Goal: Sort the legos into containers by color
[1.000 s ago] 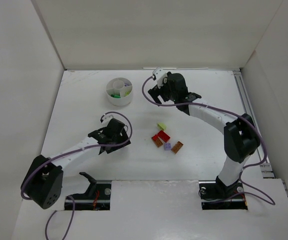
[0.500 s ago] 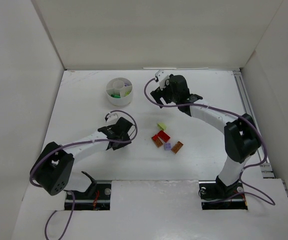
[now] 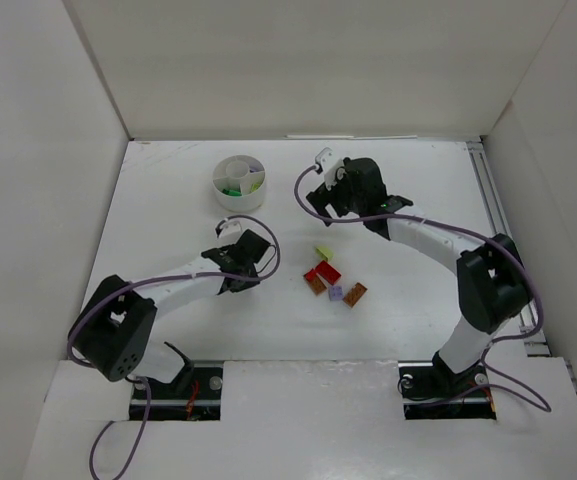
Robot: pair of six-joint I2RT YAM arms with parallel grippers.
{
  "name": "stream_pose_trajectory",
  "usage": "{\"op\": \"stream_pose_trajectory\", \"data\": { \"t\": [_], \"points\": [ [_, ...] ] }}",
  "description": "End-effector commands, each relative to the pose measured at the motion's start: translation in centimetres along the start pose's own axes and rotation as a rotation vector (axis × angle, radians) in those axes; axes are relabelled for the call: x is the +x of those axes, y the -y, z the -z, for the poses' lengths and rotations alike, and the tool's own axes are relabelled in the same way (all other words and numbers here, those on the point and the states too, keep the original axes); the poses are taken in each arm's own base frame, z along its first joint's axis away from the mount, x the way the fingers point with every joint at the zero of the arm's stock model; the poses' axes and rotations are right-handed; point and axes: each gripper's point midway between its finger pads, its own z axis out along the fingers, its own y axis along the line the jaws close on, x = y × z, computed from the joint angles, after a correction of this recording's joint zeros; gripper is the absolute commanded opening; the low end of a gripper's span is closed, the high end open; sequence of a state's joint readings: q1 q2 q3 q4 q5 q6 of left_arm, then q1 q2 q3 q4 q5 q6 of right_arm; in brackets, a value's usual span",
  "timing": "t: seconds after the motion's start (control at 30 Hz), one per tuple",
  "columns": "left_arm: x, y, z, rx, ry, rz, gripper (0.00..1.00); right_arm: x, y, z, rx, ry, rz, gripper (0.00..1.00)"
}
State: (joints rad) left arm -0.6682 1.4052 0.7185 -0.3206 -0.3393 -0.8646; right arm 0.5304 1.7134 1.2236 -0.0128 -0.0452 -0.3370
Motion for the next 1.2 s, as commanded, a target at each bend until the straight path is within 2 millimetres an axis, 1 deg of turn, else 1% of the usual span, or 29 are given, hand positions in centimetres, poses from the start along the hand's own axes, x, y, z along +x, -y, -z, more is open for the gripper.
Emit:
{"op": "stream_pose_trajectory", "data": {
  "t": [0.0, 0.03, 0.07, 0.1, 0.13, 0.17, 0.2, 0.23, 0.3, 0.33, 0.37, 0.4, 0.43, 0.47, 0.5, 0.53, 0.6, 0.63, 0.67, 0.7, 0.73, 0.77, 0.8, 0.83, 0.9, 0.97, 1.07, 1.13, 1.17],
  "points": [
    [-2.4, 2.1, 1.3, 0.086, 0.077, -0.096, 0.0, -3.2, -0.6, 2.2, -0.078, 0.13, -0.004, 1.0],
    [-3.2, 3.2, 1.7, 0.142, 0.106, -0.114, 0.0, -3.1, -0.6, 2.5, -0.098, 0.136, -0.018, 1.0],
    [-3.8, 4.4, 2.8, 0.204, 0.135, -0.135, 0.0, -2.8, -1.0, 3.2, -0.124, 0.14, -0.061, 1.0],
    [-4.1, 5.0, 3.4, 0.255, 0.156, -0.16, 0.0, -2.6, -1.3, 3.6, -0.157, 0.148, -0.081, 1.0],
    [-3.7, 5.8, 3.9, 0.335, 0.155, -0.248, 0.0, -2.7, -2.5, 4.2, -0.245, 0.169, -0.099, 1.0],
    [-5.4, 7.8, 6.0, 0.458, 0.245, -0.251, 0.0, -1.7, -2.3, 4.7, -0.274, 0.163, -0.135, 1.0],
    [-5.7, 8.7, 7.1, 0.537, 0.279, -0.287, 0.0, -2.1, -2.6, 5.5, -0.314, 0.187, -0.166, 1.0],
    [-5.3, 10.0, 8.6, 0.648, 0.29, -0.334, 0.0, -2.1, -4.2, 6.2, -0.432, 0.207, -0.183, 1.0],
    [-6.8, 11.3, 11.5, 0.781, 0.422, -0.387, 0.0, -2.3, -5.2, 7.3, -0.524, 0.245, -0.224, 1.0],
    [-6.8, 11.9, 12.7, 0.839, 0.442, -0.415, 0.0, -2.5, -6.1, 7.7, -0.577, 0.259, -0.233, 1.0],
    [-6.8, 12.2, 12.9, 0.856, 0.454, -0.438, 0.0, -2.9, -7.3, 8.6, -0.662, 0.283, -0.24, 1.0],
    [-7.0, 12.4, 13.4, 0.87, 0.471, -0.476, 0.0, -3.8, -7.6, 9.0, -0.695, 0.327, -0.234, 1.0],
    [-7.2, 12.6, 13.7, 0.88, 0.48, -0.488, 0.0, -4.1, -8.6, 9.6, -0.748, 0.331, -0.264, 1.0],
    [-7.3, 12.8, 13.7, 0.879, 0.478, -0.489, 0.0, -4.7, -9.0, 10.3, -0.789, 0.352, -0.264, 1.0],
    [-7.4, 13.0, 13.6, 0.873, 0.477, -0.5, 0.0, -5.2, -9.4, 10.5, -0.808, 0.366, -0.264, 1.0],
    [-7.1, 13.0, 12.9, 0.863, 0.459, -0.506, 0.0, -5.5, -9.5, 10.7, -0.817, 0.376, -0.265, 1.0],
    [-7.4, 13.5, 13.3, 0.863, 0.465, -0.507, 0.0, -5.9, -9.9, 11.2, -0.829, 0.374, -0.278, 1.0],
    [-7.1, 13.6, 12.9, 0.849, 0.457, -0.511, 0.0, -6.3, -10.1, 11.3, -0.837, 0.379, -0.276, 1.0],
    [-6.7, 13.9, 13.1, 0.853, 0.457, -0.519, 0.0, -6.5, -10.7, 11.5, -0.854, 0.371, -0.288, 1.0],
    [-6.9, 14.0, 13.2, 0.837, 0.478, -0.511, 0.0, -6.5, -10.6, 11.3, -0.841, 0.37, -0.291, 1.0],
    [-6.9, 14.2, 13.4, 0.836, 0.49, -0.51, 0.0, -6.7, -11.6, 11.6, -0.867, 0.362, -0.296, 1.0],
    [-7.1, 14.4, 13.8, 0.835, 0.502, -0.507, 0.0, -6.9, -11.8, 11.2, -0.864, 0.354, -0.31, 1.0],
    [-7.1, 14.5, 13.8, 0.826, 0.508, -0.506, 0.0, -6.5, -11.8, 10.7, -0.857, 0.341, -0.321, 1.0],
    [-7.2, 15.0, 14.6, 0.842, 0.525, -0.504, 0.0, -6.3, -12.1, 10.2, -0.848, 0.326, -0.338, 0.98],
    [-7.0, 15.1, 14.7, 0.84, 0.527, -0.506, 0.0, -5.7, -12.0, 9.2, -0.825, 0.3, -0.367, 0.97],
    [-7.2, 15.2, 14.9, 0.836, 0.541, -0.499, 0.0, -5.8, -11.8, 8.8, -0.816, 0.294, -0.379, 0.95],
    [-7.2, 15.2, 14.8, 0.818, 0.552, -0.494, 0.0, -6.0, -12.5, 8.5, -0.836, 0.285, -0.383, 0.89],
    [-7.4, 15.1, 14.8, 0.796, 0.565, -0.487, 0.0, -6.0, -13.1, 8.6, -0.847, 0.276, -0.384, 0.81],
    [-7.8, 15.1, 15.0, 0.777, 0.585, -0.473, 0.0, -6.0, -13.0, 8.5, -0.838, 0.276, -0.385, 0.78]
  ]
}}
